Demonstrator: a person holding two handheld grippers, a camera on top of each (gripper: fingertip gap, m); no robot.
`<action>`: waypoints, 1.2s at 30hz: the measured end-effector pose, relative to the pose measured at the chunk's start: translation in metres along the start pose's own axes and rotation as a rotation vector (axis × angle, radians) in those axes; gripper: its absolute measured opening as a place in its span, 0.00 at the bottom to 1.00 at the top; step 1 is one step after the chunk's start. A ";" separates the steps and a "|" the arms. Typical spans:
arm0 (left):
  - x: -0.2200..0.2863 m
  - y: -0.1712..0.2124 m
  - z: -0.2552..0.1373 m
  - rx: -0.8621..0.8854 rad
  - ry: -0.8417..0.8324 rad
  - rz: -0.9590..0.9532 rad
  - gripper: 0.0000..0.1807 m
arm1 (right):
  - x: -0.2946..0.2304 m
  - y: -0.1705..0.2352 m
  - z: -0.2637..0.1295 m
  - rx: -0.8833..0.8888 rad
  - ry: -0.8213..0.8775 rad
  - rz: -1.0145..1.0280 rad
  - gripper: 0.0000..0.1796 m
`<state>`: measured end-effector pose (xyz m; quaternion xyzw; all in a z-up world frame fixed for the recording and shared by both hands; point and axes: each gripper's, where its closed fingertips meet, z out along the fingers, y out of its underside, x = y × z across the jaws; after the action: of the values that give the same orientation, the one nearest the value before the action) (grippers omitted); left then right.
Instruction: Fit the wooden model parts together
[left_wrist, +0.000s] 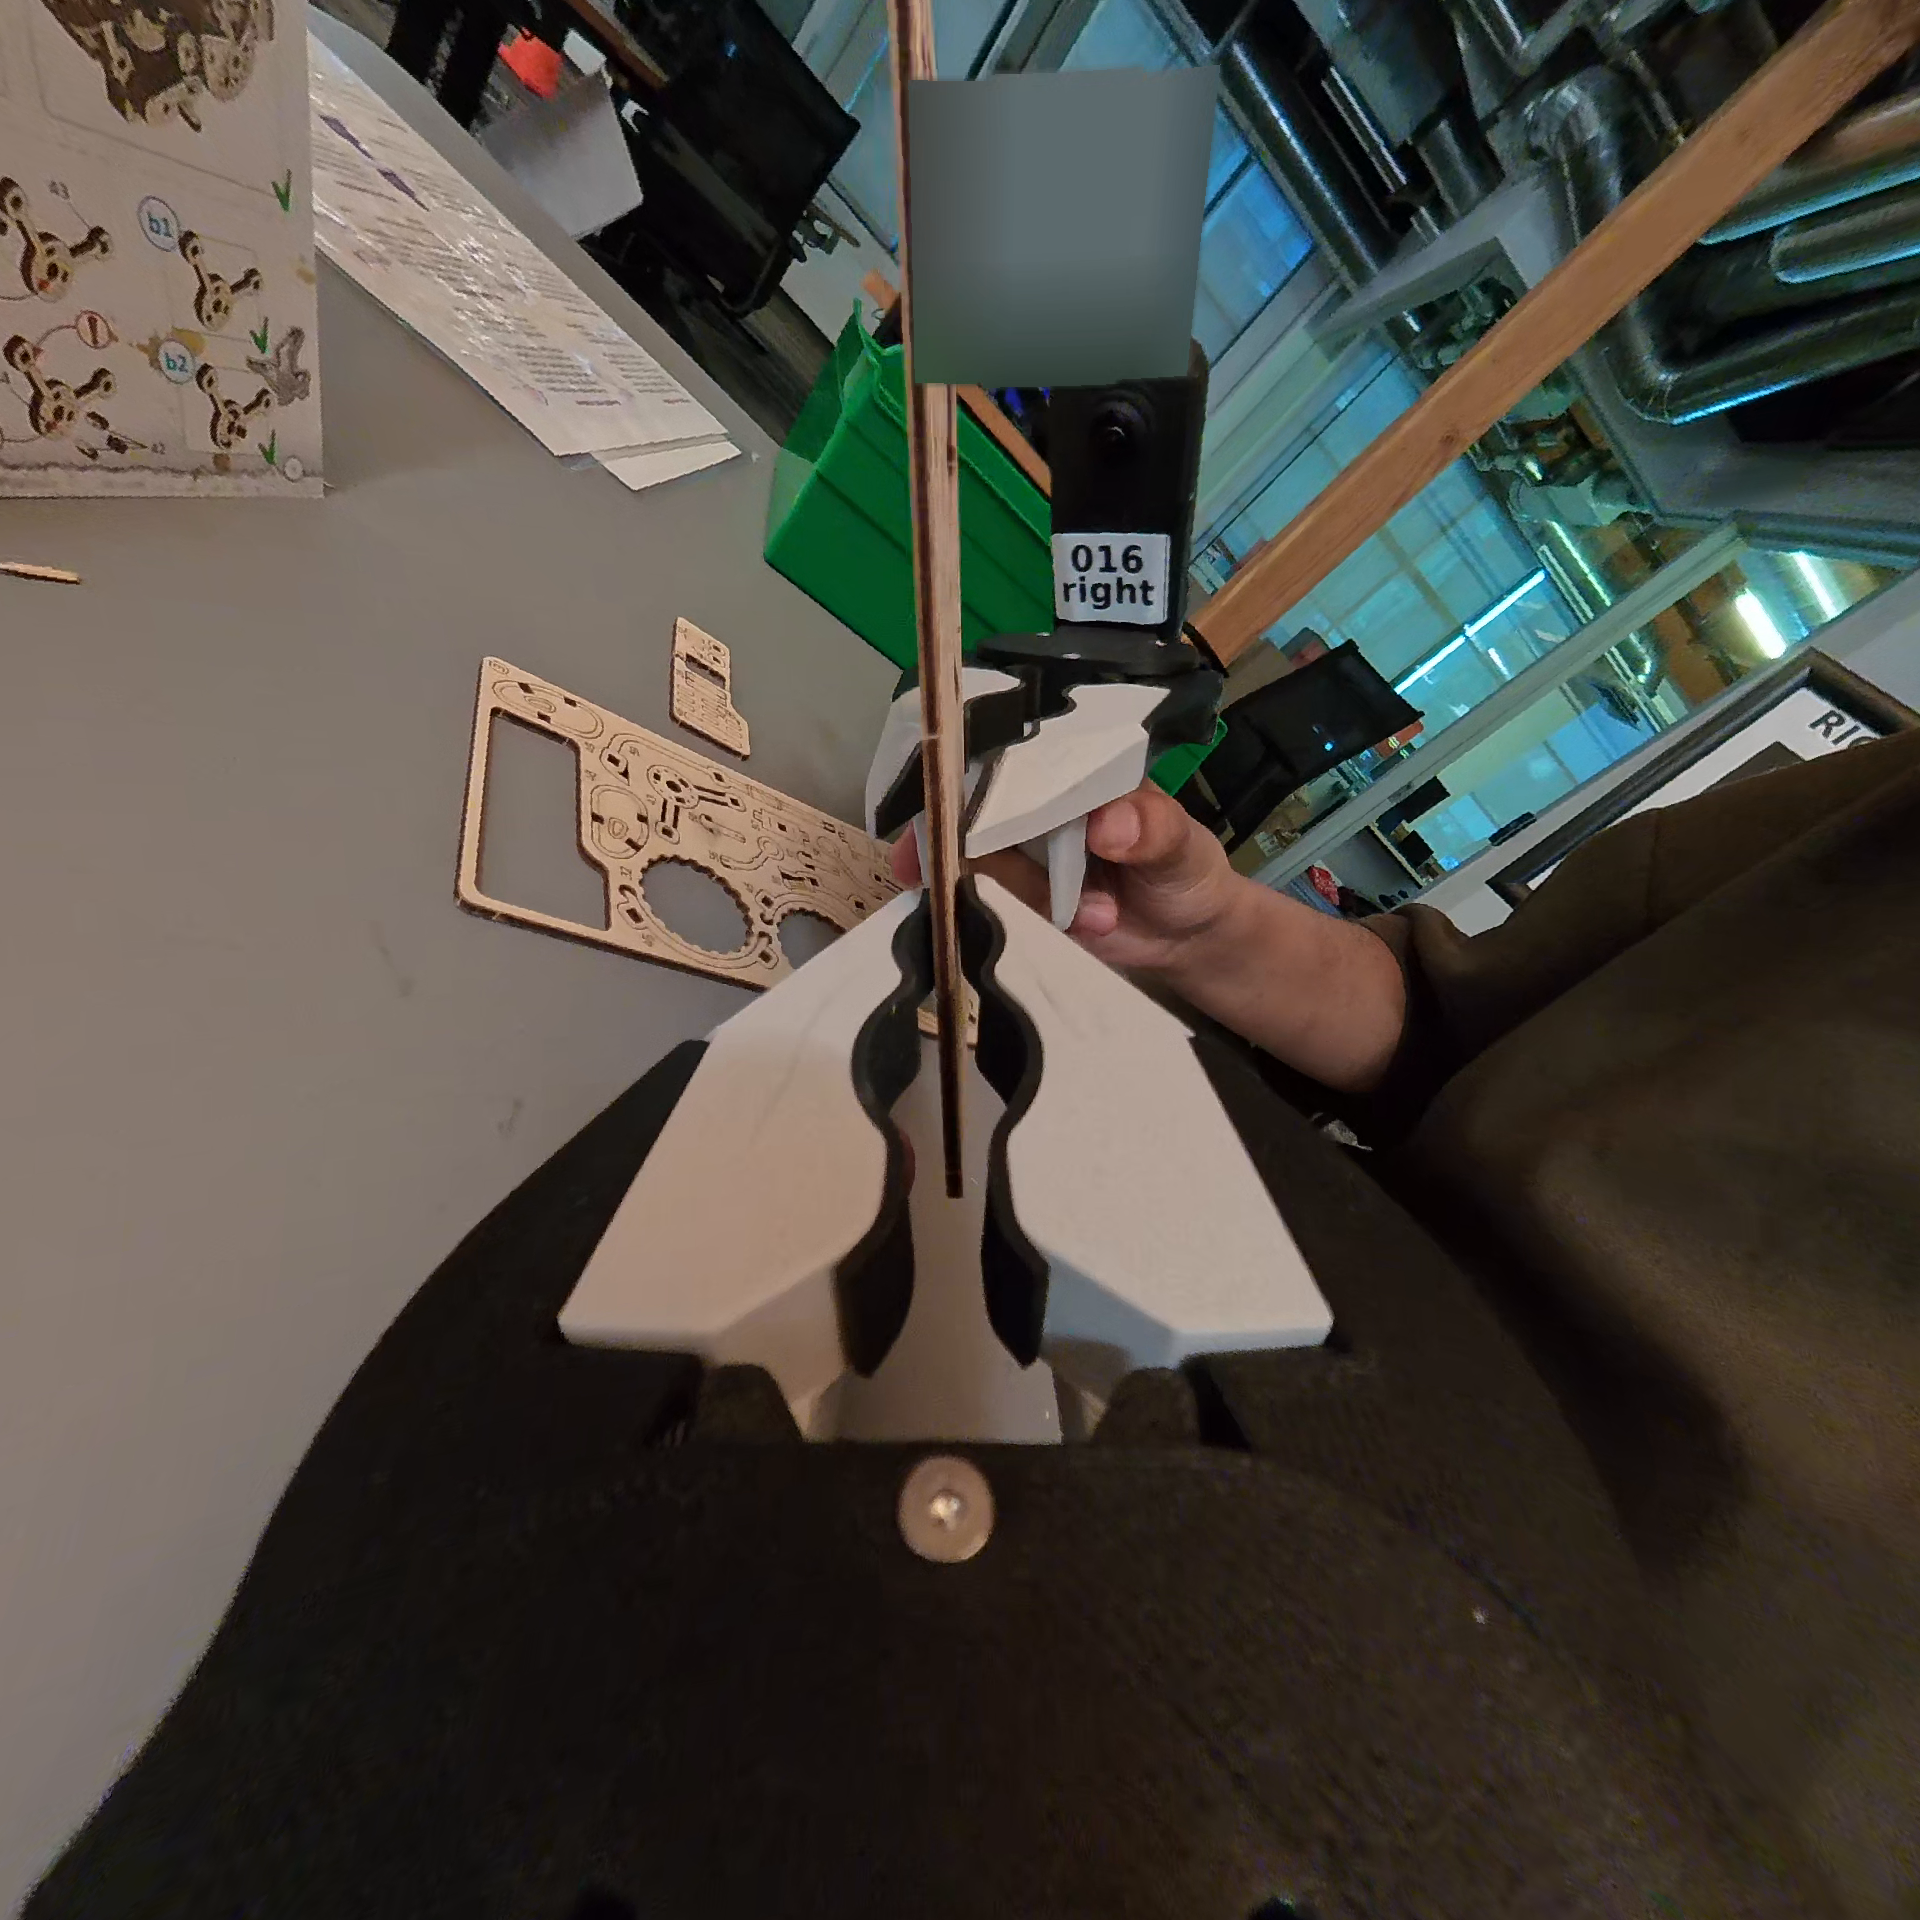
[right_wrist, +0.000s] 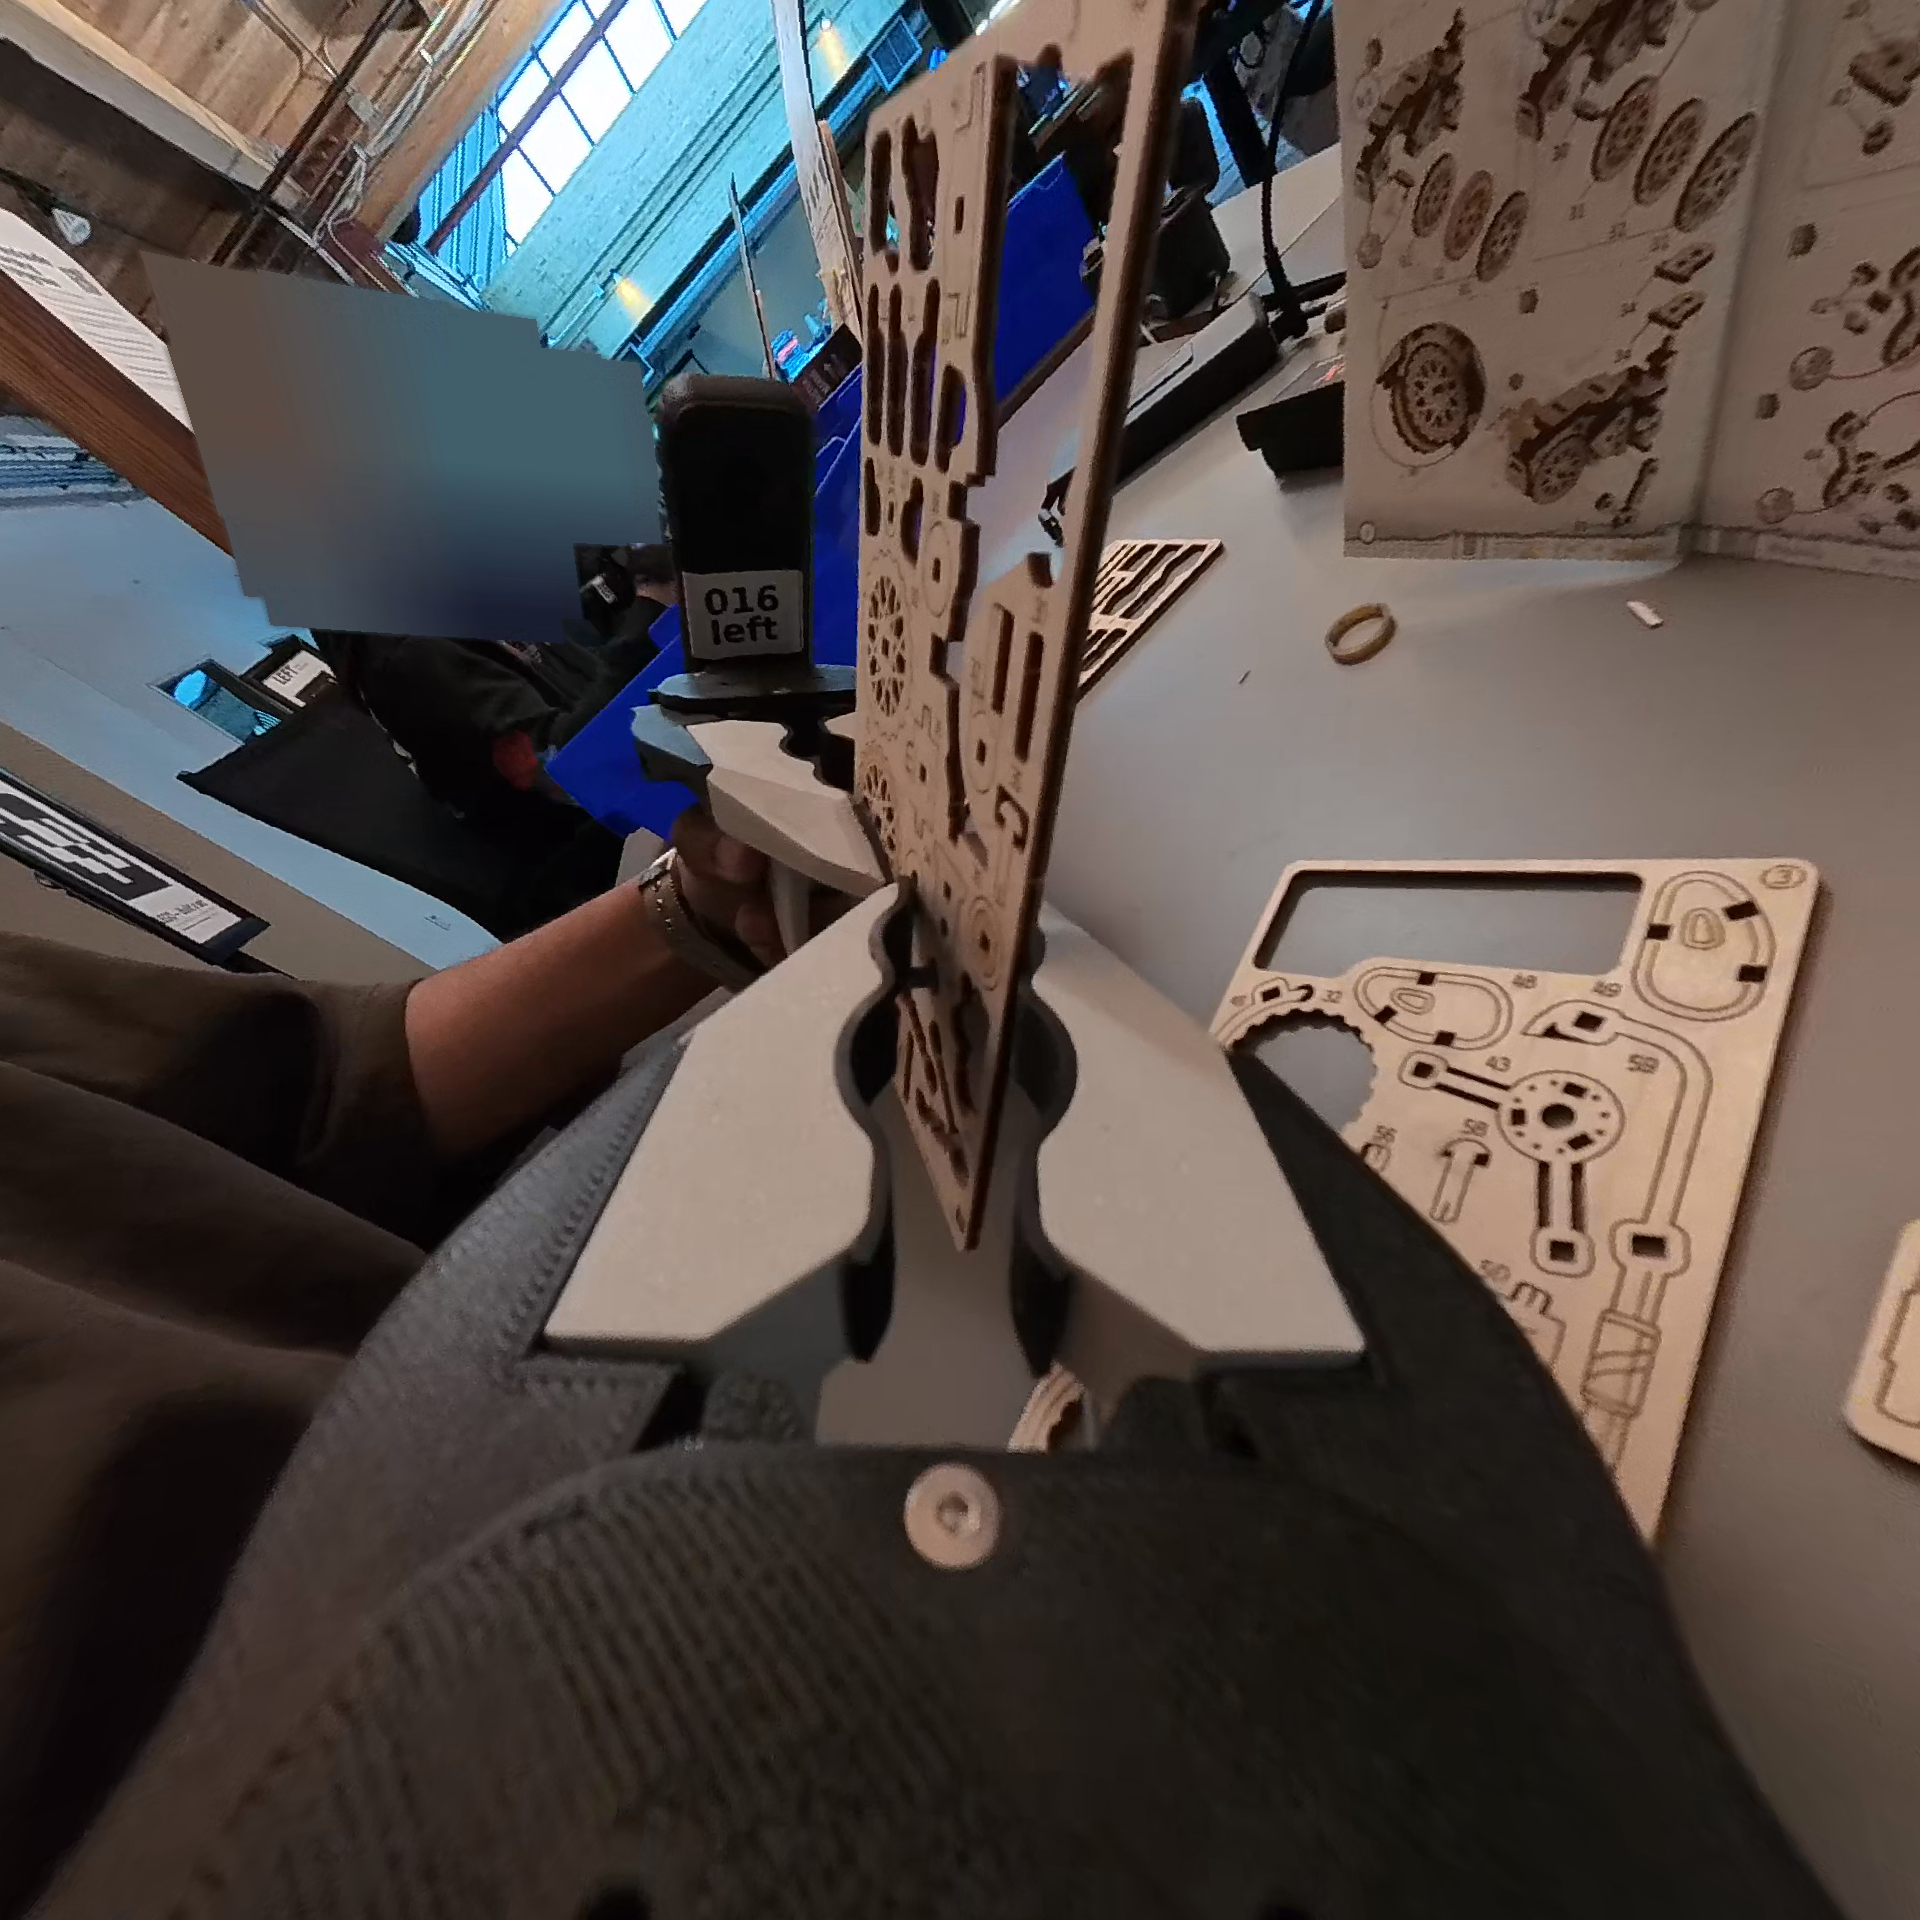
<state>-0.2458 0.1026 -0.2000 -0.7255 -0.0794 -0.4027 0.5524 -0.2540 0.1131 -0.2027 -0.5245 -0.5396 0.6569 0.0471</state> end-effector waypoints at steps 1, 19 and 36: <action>0.000 -0.001 0.000 0.003 0.001 -0.003 0.00 | 0.001 0.000 0.000 -0.002 0.007 -0.013 0.08; -0.005 -0.018 -0.010 0.113 0.032 -0.094 0.00 | 0.010 -0.048 -0.037 0.286 0.061 -0.015 0.16; -0.006 -0.016 -0.009 0.103 0.027 -0.094 0.00 | 0.009 -0.038 -0.028 0.226 0.088 -0.054 0.16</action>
<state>-0.2633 0.1023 -0.1913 -0.6864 -0.1264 -0.4331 0.5704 -0.2566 0.1532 -0.1756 -0.5295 -0.4734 0.6884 0.1472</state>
